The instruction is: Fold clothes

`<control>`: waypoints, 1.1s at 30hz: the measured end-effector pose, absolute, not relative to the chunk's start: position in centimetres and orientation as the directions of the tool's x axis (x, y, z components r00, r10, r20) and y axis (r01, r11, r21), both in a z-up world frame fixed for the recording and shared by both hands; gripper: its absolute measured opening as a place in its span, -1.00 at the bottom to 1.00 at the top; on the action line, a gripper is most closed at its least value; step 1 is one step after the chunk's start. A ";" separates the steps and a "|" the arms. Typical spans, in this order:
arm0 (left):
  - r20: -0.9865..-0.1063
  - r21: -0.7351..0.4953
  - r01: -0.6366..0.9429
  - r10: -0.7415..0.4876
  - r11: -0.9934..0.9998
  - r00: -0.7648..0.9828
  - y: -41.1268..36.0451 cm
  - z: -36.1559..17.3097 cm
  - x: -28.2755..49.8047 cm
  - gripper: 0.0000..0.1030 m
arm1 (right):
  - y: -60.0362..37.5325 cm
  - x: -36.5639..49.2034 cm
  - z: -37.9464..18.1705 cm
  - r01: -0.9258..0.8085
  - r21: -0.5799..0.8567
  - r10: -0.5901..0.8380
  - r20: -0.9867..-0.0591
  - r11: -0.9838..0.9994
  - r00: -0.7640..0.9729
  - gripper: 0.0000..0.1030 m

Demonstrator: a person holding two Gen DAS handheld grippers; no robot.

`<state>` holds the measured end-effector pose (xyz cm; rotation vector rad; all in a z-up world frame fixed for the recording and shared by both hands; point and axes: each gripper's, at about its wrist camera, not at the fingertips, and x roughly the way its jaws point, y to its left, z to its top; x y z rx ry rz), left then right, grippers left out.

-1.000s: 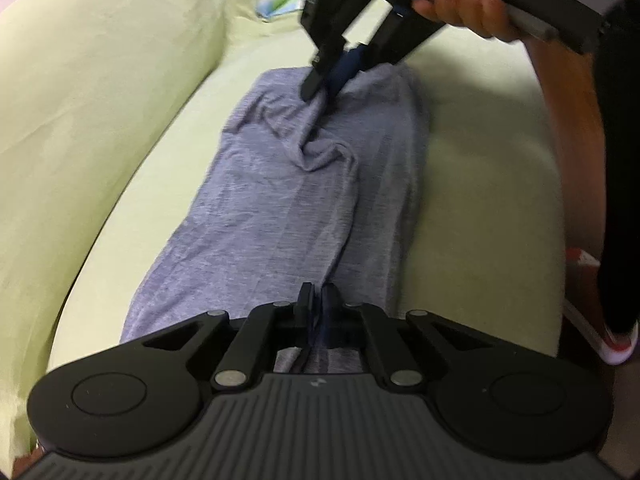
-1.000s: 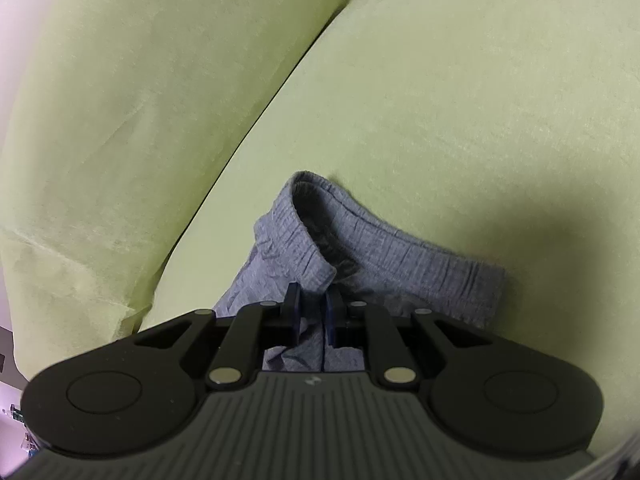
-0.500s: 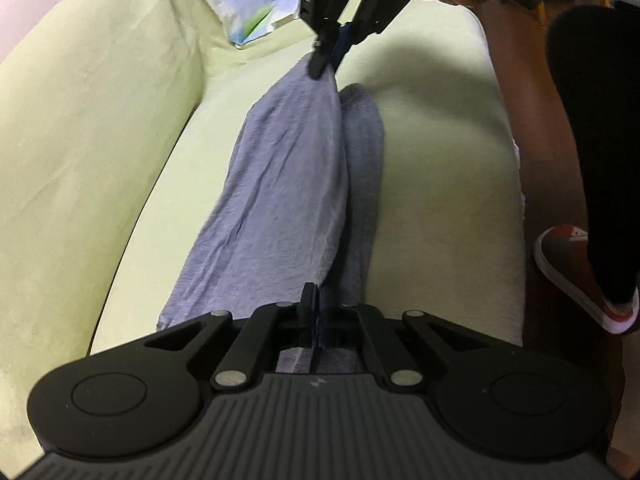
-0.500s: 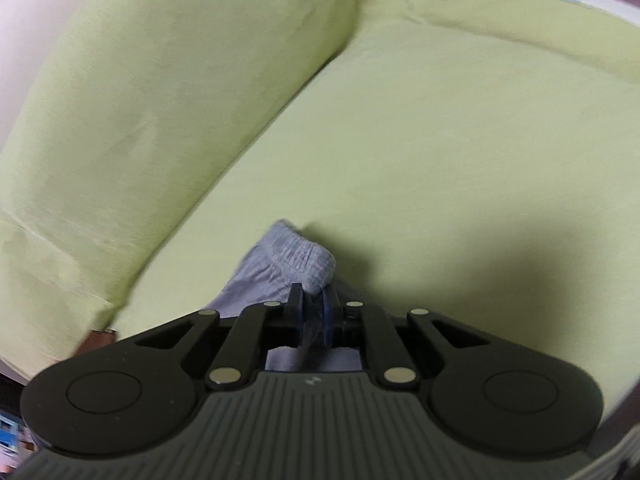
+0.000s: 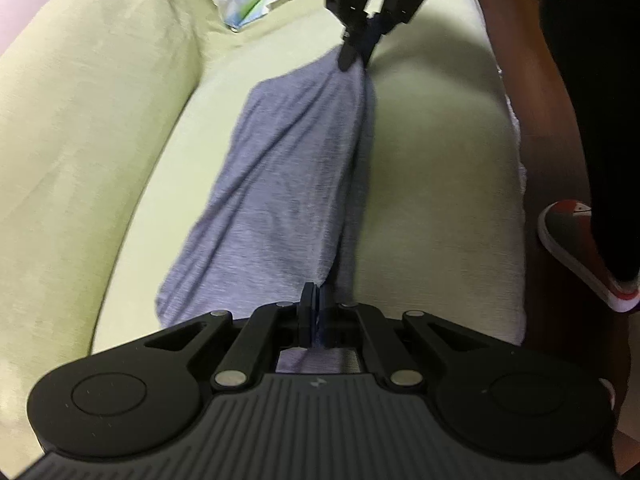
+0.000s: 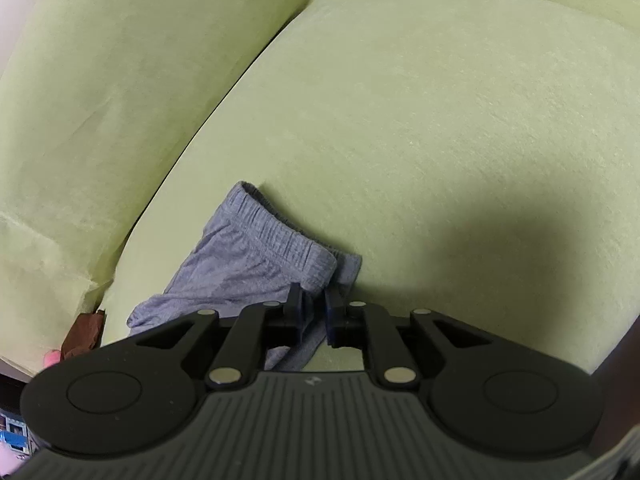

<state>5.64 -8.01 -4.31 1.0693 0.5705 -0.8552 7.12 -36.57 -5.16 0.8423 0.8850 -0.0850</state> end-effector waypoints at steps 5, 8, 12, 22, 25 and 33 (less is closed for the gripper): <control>-0.772 0.507 0.825 -0.295 0.249 0.563 -7.9 -5.5 5.4 -1.00 | -35.3 7.4 -4.0 0.367 0.510 0.206 -0.759 0.778 0.618 -0.14; -0.760 0.448 0.831 -0.348 0.330 0.548 -6.8 -4.0 4.7 -0.75 | -34.4 6.8 -1.6 0.319 0.450 0.144 -0.736 0.834 0.661 0.01; -0.723 0.407 0.793 -0.370 0.454 0.584 -3.7 -1.7 3.5 -0.74 | -32.1 6.1 2.2 0.153 0.420 0.161 -0.623 0.894 0.766 0.22; -0.726 0.402 0.434 -0.008 0.806 0.687 6.6 -1.6 9.8 -0.62 | -15.4 13.5 -0.4 -0.454 0.469 0.651 -0.502 0.758 0.569 -0.64; -0.727 0.365 0.416 -0.024 0.833 0.686 8.1 -1.8 11.9 -0.57 | -11.8 16.1 -1.7 -0.483 0.460 0.667 -0.506 0.745 0.546 -0.55; -0.744 0.320 0.411 -0.042 0.853 0.667 9.6 -3.2 14.8 -0.56 | -8.5 19.9 -5.2 -0.404 0.494 0.638 -0.576 0.770 0.511 -0.47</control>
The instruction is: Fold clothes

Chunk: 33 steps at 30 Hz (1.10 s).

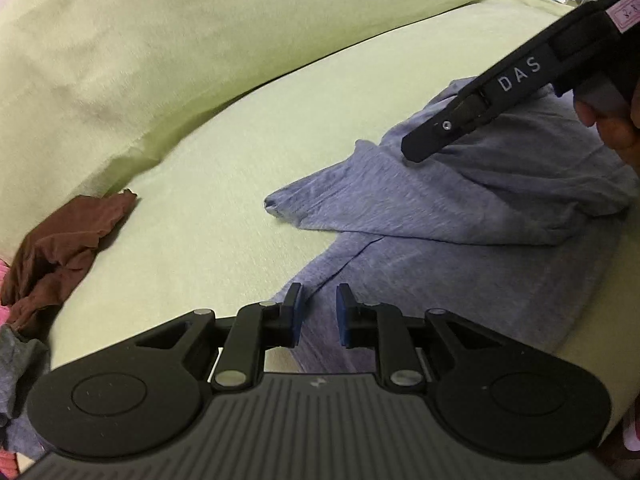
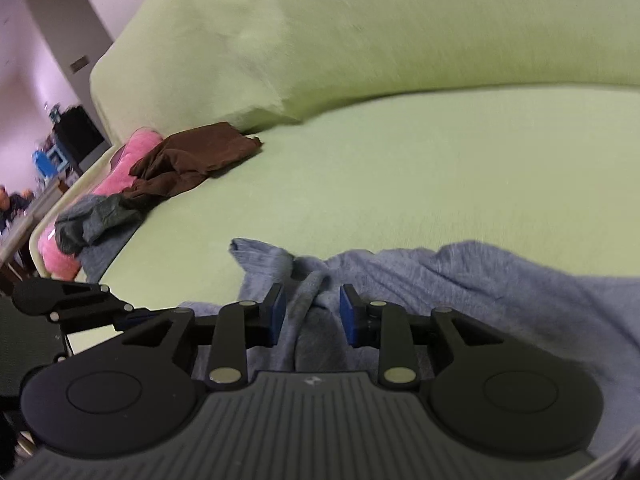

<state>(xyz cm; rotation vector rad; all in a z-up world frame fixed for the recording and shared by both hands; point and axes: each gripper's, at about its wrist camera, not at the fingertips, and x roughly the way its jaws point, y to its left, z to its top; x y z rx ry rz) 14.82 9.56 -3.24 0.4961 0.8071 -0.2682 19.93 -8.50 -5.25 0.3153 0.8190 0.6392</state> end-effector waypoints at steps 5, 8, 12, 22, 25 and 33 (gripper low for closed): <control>-0.749 0.264 0.377 -0.057 0.888 0.660 11.0 -3.5 15.5 -0.41 | -6.7 20.0 -6.3 -0.456 0.458 0.645 -0.589 0.763 0.487 -0.97; -0.737 0.295 0.324 -0.002 0.899 0.675 12.5 -2.9 15.2 -0.41 | -6.4 18.1 -4.5 -0.525 0.434 0.679 -0.517 0.733 0.521 -0.97; -0.732 0.314 0.256 0.061 0.914 0.679 15.1 -1.9 13.8 -0.40 | -5.3 14.0 -1.7 -0.649 0.382 0.745 -0.451 0.658 0.491 -0.97; -0.749 0.293 0.223 0.078 0.930 0.658 17.8 -1.6 8.6 -0.39 | 2.7 5.2 -4.3 -0.830 0.188 0.723 -0.613 0.525 0.319 -0.97; -0.751 0.277 0.221 0.067 0.935 0.657 18.3 -1.5 7.9 -0.39 | 3.5 4.0 -4.6 -0.837 0.161 0.705 -0.632 0.523 0.320 -0.97; -0.748 0.239 0.226 0.030 0.944 0.663 18.0 -1.3 7.8 -0.39 | 4.8 4.2 -5.3 -0.825 0.169 0.674 -0.674 0.539 0.303 -0.80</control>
